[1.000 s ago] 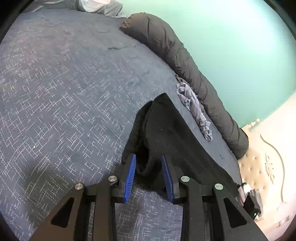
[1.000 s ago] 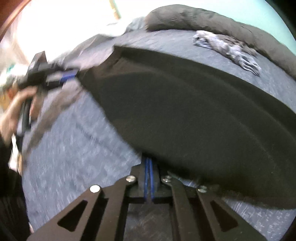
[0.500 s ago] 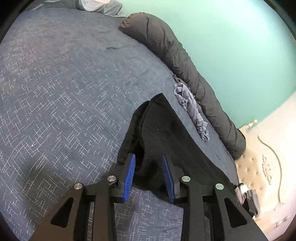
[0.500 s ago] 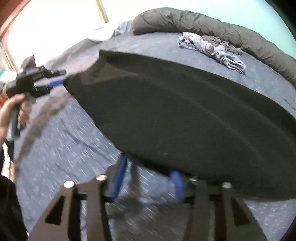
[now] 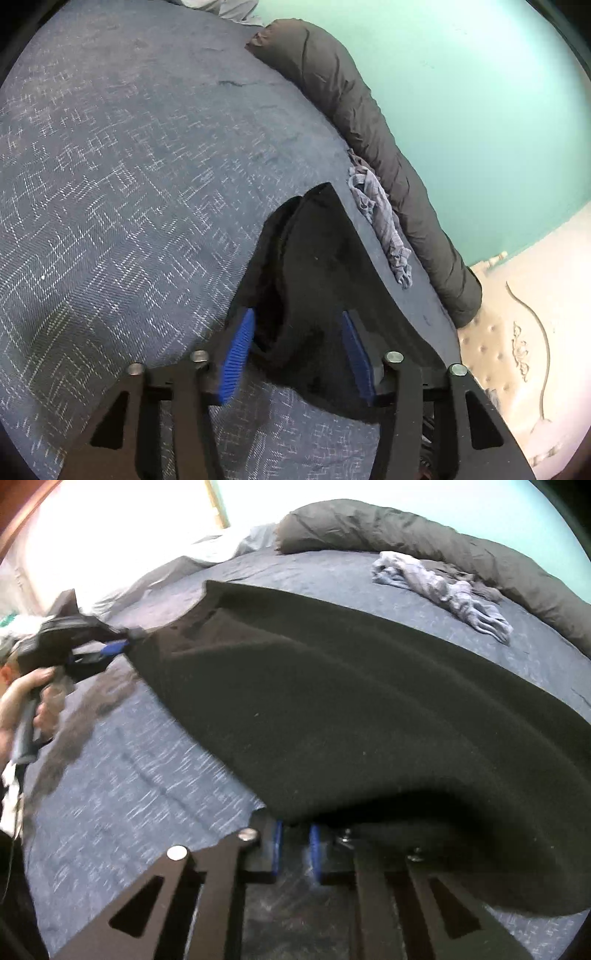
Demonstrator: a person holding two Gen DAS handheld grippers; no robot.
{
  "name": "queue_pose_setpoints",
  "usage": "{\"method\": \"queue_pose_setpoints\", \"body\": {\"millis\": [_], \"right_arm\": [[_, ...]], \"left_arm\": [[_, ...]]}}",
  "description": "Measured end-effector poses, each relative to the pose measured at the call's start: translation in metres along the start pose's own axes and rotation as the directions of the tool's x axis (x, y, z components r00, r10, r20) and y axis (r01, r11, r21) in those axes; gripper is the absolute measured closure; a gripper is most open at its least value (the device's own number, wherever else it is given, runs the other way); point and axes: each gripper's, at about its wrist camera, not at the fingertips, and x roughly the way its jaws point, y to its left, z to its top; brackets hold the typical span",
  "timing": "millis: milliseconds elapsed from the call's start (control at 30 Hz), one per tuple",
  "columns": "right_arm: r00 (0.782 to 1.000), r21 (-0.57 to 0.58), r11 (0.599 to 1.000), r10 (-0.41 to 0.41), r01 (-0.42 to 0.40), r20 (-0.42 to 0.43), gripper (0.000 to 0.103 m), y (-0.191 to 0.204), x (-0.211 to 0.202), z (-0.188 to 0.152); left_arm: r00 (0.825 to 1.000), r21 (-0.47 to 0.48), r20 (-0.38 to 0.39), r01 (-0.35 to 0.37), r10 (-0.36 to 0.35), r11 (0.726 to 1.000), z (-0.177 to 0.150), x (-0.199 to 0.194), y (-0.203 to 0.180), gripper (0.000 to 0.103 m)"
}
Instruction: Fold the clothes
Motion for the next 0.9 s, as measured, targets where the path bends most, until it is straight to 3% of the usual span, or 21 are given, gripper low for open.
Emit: {"method": "queue_pose_setpoints", "body": {"millis": [300,500,667,900], "right_arm": [[0.996,0.023,0.997,0.07,-0.068,-0.054,0.096,0.001,-0.003,-0.014],[0.994,0.032,0.997,0.071,-0.069,-0.08,0.096,0.002,0.0,-0.017],[0.992,0.091,0.994,0.07,-0.061,-0.102,0.091,-0.014,-0.025,-0.018],[0.999,0.205,0.978,-0.038,0.038,-0.002,0.089,-0.058,-0.079,-0.009]], "left_arm": [[0.996,0.07,-0.014,-0.083,0.084,0.994,-0.005,-0.002,-0.002,0.096],[0.996,0.046,-0.016,-0.084,0.085,0.995,-0.006,0.001,0.005,0.096],[0.996,0.039,-0.01,-0.091,0.092,0.995,-0.006,-0.001,0.006,0.095],[0.992,0.075,0.056,-0.12,0.116,0.99,-0.001,-0.018,-0.015,0.095]]}}
